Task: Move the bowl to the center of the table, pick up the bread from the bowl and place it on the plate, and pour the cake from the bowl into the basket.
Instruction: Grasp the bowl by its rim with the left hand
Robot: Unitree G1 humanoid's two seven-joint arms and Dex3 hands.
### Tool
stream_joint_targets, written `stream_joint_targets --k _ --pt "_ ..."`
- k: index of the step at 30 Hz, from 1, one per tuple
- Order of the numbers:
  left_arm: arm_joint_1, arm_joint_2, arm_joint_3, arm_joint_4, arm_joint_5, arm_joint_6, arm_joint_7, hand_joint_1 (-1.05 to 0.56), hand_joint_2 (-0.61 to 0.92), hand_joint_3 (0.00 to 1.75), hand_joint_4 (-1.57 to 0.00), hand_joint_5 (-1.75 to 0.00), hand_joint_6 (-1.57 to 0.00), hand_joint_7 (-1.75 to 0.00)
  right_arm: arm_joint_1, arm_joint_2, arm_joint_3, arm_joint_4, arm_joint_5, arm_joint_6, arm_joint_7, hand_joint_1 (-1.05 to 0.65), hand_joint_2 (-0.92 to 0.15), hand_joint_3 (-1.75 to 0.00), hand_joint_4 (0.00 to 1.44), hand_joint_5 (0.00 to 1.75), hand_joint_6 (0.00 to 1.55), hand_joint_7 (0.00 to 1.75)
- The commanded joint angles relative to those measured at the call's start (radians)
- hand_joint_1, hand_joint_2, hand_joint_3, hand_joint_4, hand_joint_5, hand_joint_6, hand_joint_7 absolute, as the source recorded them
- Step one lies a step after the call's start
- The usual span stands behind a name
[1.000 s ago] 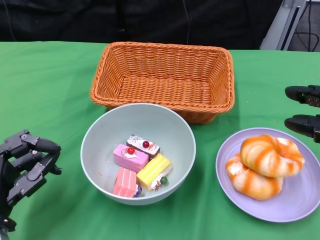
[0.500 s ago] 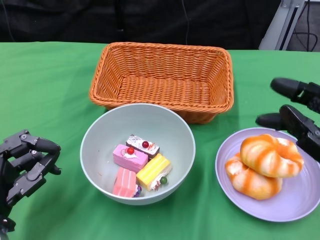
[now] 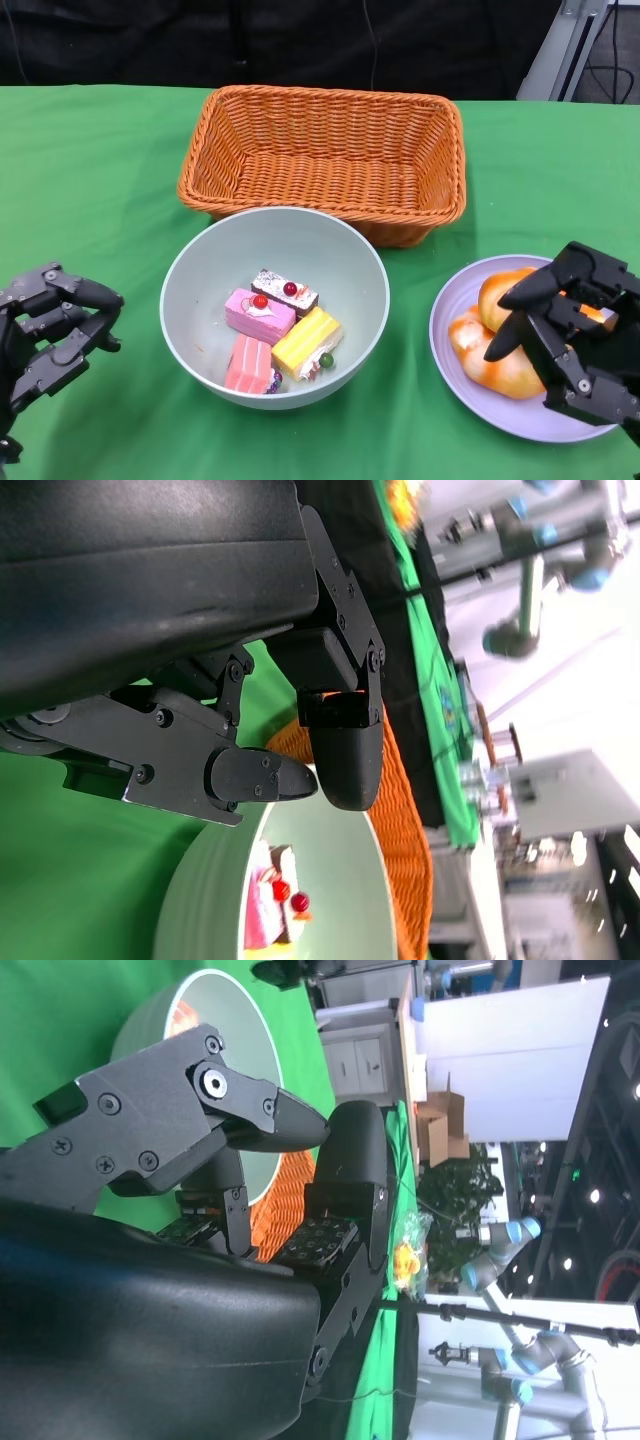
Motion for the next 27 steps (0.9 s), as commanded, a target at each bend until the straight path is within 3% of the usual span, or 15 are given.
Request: stream_joint_targets --k 1,4,6,10,12,17,22,27 --pt "0.013 0.047 -0.028 -0.021 0.029 -0.045 -0.046 -0.17 0.88 0.21 -0.8 -1.1 -0.91 -0.67 0.007 -0.014 0.019 0.04 -0.054 -0.107 -0.013 -0.05 -0.62 -1.01 0.62 1.55 0.62 1.29" --pt "0.029 0.108 -0.07 -0.051 0.094 -0.095 -0.09 -0.29 0.91 0.11 -0.68 -0.81 -0.84 -0.31 -0.003 -0.019 0.033 0.098 -0.105 -0.216 -0.019 -0.04 -0.63 -0.98 0.64 1.57 0.61 1.35" --pt "0.041 0.149 -0.089 -0.078 0.155 -0.126 -0.084 -0.41 0.92 0.07 -0.65 -0.44 -0.77 -0.09 -0.007 -0.022 0.04 0.123 -0.121 -0.253 -0.027 0.0 -0.63 -1.08 0.68 1.56 0.66 1.37" --pt "0.051 0.243 -0.113 -0.146 0.36 -0.241 -0.023 -0.54 0.92 0.05 -0.5 -0.14 -0.58 0.0 -0.013 -0.029 0.053 0.149 -0.131 -0.275 -0.041 0.04 -0.59 -1.22 0.73 1.6 0.7 1.42" --pt "0.043 0.275 -0.121 -0.163 0.456 -0.324 0.018 -0.6 0.91 0.03 -0.45 -0.08 -0.51 0.0 -0.014 -0.033 0.058 0.153 -0.129 -0.269 -0.045 0.03 -0.58 -1.25 0.73 1.65 0.68 1.48" --pt "0.005 0.298 -0.122 -0.175 0.658 -0.492 0.156 -0.59 0.88 0.0 -0.46 -0.05 -0.51 -0.01 -0.016 -0.035 0.065 0.161 -0.14 -0.27 -0.066 0.02 -0.57 -1.26 0.72 1.7 0.65 1.54" --pt "-0.033 0.301 -0.129 -0.161 0.802 -0.547 0.283 -0.58 0.87 0.0 -0.55 -0.07 -0.57 -0.03 -0.019 -0.034 0.073 0.169 -0.13 -0.262 -0.074 0.02 -0.57 -1.26 0.72 1.71 0.64 1.56" --pt "-0.057 0.289 -0.129 -0.172 1.069 -0.55 0.557 -0.45 0.87 0.0 -0.68 -0.09 -0.67 -0.03 -0.018 -0.035 0.078 0.166 -0.124 -0.253 -0.084 0.02 -0.56 -1.26 0.71 1.71 0.64 1.56"
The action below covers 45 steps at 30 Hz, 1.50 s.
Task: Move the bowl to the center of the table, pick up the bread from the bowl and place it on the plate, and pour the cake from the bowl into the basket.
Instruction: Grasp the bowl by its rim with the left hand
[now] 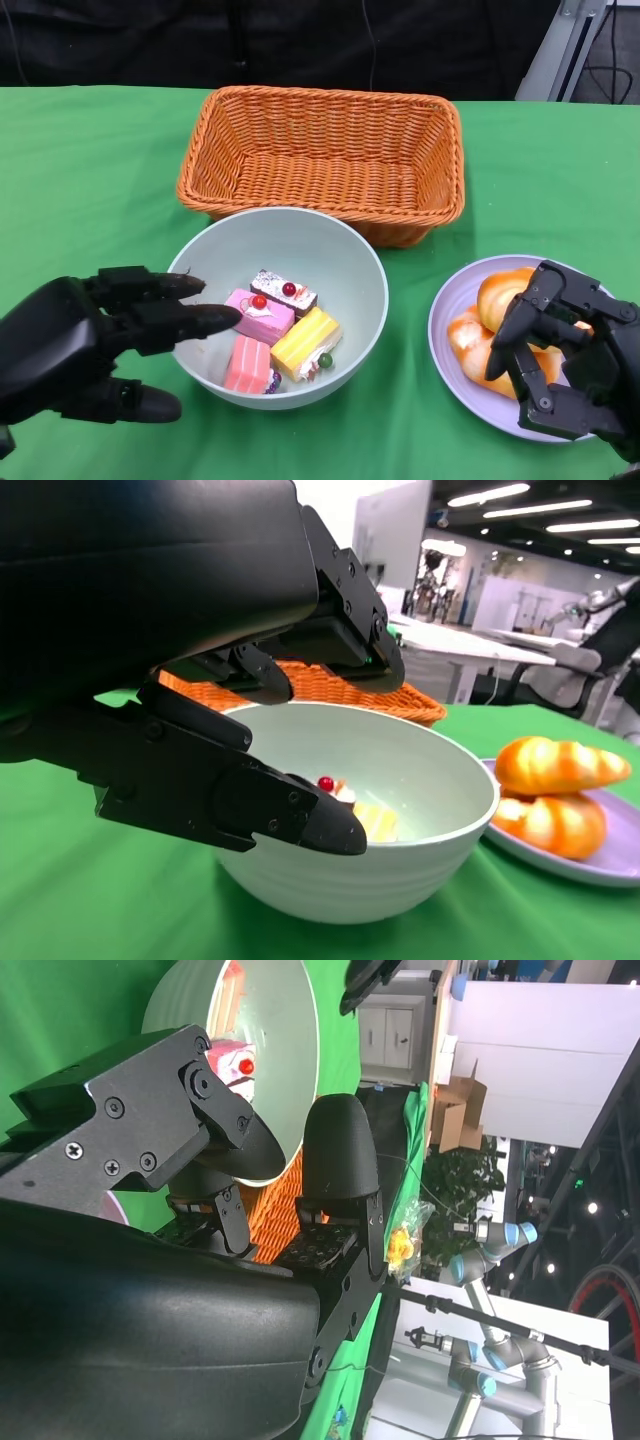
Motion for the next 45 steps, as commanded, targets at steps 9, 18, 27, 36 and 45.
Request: stream_joint_targets --k 9,18,27,36,45 --pt "-0.125 0.06 -0.187 0.052 0.259 0.106 0.339 -0.34 0.89 0.0 -0.98 -0.13 -0.91 -0.07 -0.002 -0.017 0.015 -0.006 0.017 0.011 -0.017 0.01 -0.56 -1.25 0.71 1.7 0.65 1.53" --pt "-0.256 0.12 -0.357 0.206 0.272 0.119 0.449 -0.32 0.89 0.0 -1.12 -0.17 -1.05 -0.08 0.01 -0.016 0.033 -0.019 0.007 0.023 -0.035 0.0 -0.54 -1.24 0.71 1.69 0.65 1.52" --pt "-0.315 0.16 -0.459 0.285 0.272 0.127 0.545 -0.35 0.9 0.0 -1.12 -0.21 -1.07 -0.07 0.01 -0.024 0.041 -0.009 -0.002 0.009 -0.036 0.0 -0.55 -1.24 0.71 1.67 0.66 1.51" --pt "-0.334 0.192 -0.501 0.31 0.22 0.104 0.521 -0.39 0.9 0.0 -1.08 -0.26 -1.09 -0.07 0.008 -0.029 0.042 0.001 0.004 0.008 -0.034 0.01 -0.57 -1.22 0.72 1.65 0.67 1.49" --pt "-0.366 0.258 -0.533 0.305 0.155 0.035 0.371 -0.48 0.87 0.0 -0.86 -0.13 -0.84 0.0 0.004 -0.031 0.046 0.014 0.008 0.007 -0.031 0.0 -0.57 -1.2 0.72 1.64 0.66 1.48"
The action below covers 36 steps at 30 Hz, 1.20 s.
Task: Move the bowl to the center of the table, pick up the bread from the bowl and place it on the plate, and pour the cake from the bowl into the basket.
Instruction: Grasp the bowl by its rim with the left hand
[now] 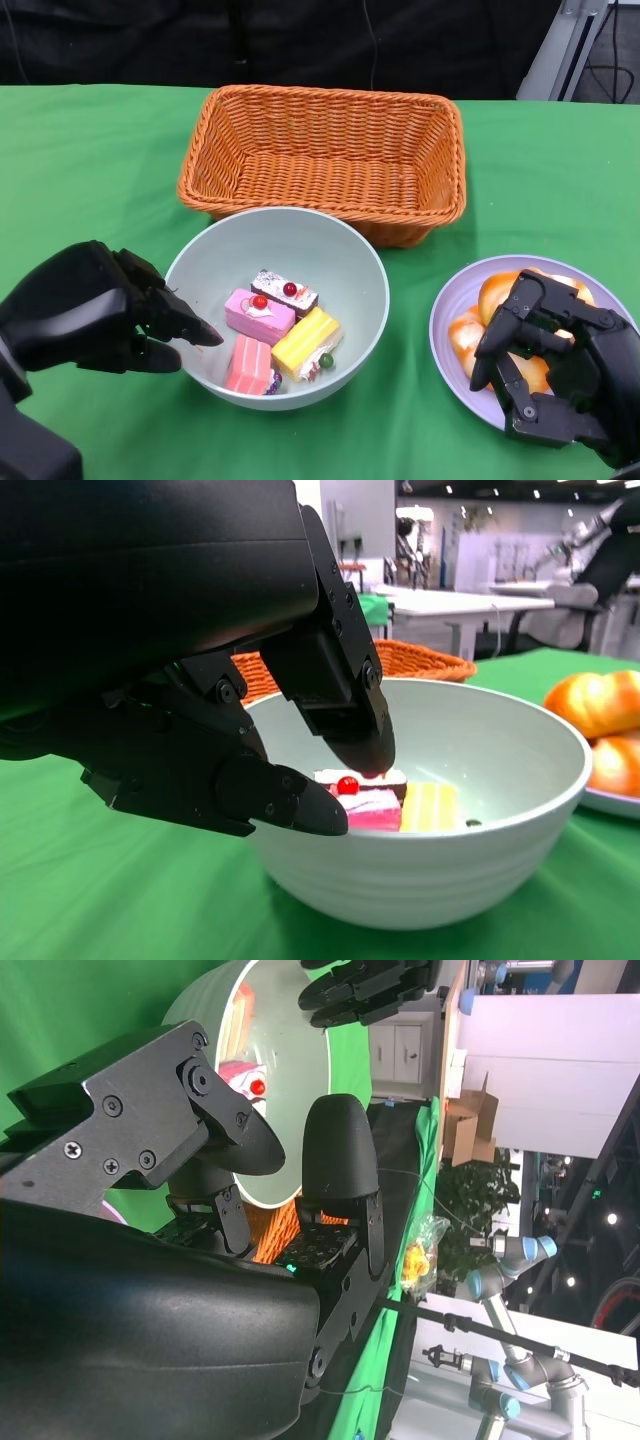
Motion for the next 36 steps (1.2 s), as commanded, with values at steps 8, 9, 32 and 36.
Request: stream_joint_targets --k 8,9,32,36 --pt "-0.036 0.071 -0.008 -0.014 -0.094 -0.069 -0.194 -0.55 0.83 0.0 -0.78 -0.04 -0.76 0.0 0.002 -0.01 -0.003 0.0 0.016 -0.001 -0.002 0.01 -0.56 -1.22 0.71 1.66 0.65 1.5" --pt "-0.036 0.071 -0.007 -0.016 -0.094 -0.069 -0.201 -0.56 0.82 0.0 -0.78 -0.04 -0.76 0.0 0.002 -0.01 -0.002 0.001 0.015 -0.001 -0.003 0.01 -0.56 -1.22 0.71 1.66 0.65 1.5" --pt "-0.021 0.048 -0.138 -0.096 0.235 0.134 0.097 -0.5 0.88 0.01 -0.88 -0.02 -0.85 -0.01 0.012 -0.01 0.005 -0.003 0.015 -0.007 -0.009 0.0 -0.55 -1.22 0.71 1.67 0.64 1.52" --pt "-0.047 0.037 -0.186 -0.065 0.253 0.138 0.133 -0.48 0.89 0.0 -0.9 -0.02 -0.86 -0.01 0.017 -0.008 0.009 -0.011 0.028 0.006 -0.004 0.0 -0.55 -1.23 0.71 1.67 0.64 1.52"
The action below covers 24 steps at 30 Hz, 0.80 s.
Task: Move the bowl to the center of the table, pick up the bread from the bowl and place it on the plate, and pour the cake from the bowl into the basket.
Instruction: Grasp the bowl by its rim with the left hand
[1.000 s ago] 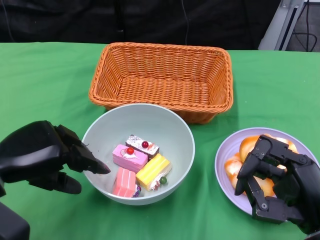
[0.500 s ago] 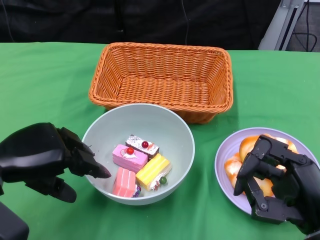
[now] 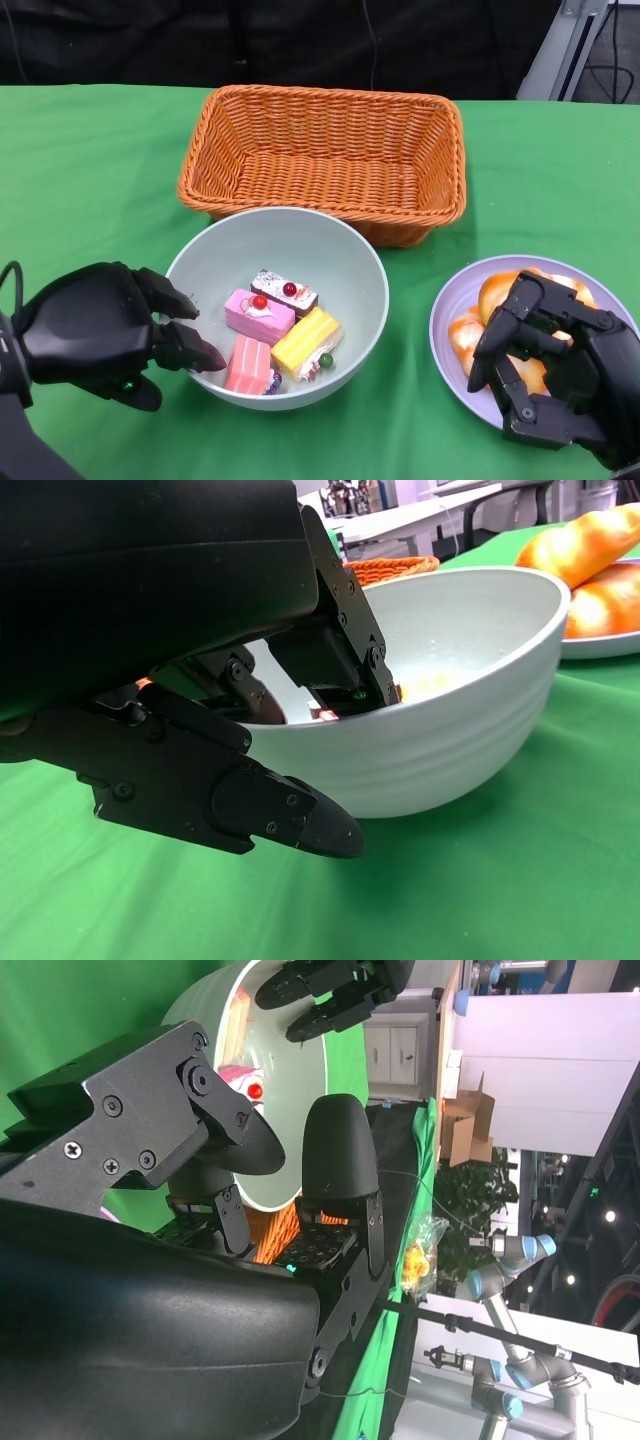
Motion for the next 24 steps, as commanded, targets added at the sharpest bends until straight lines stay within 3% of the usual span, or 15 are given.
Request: stream_joint_targets --k 1,14,24 --pt "-0.025 -0.002 -0.045 0.034 0.028 0.004 0.035 -0.48 0.89 0.0 -0.9 -0.02 -0.86 -0.01 0.011 -0.008 0.001 -0.009 0.007 -0.003 0.001 0.0 -0.55 -1.23 0.71 1.67 0.64 1.52" --pt "-0.096 -0.03 -0.132 0.102 0.019 -0.007 0.042 -0.49 0.87 0.0 -0.97 -0.03 -0.9 -0.01 0.026 -0.004 0.016 -0.026 0.009 0.005 0.001 0.01 -0.58 -1.2 0.72 1.68 0.63 1.53" --pt "-0.125 -0.078 -0.152 0.151 -0.026 -0.017 0.001 -0.49 0.85 0.0 -1.03 -0.03 -0.93 -0.01 0.032 -0.002 0.028 -0.024 0.024 0.011 0.003 0.01 -0.57 -1.21 0.73 1.69 0.63 1.52"
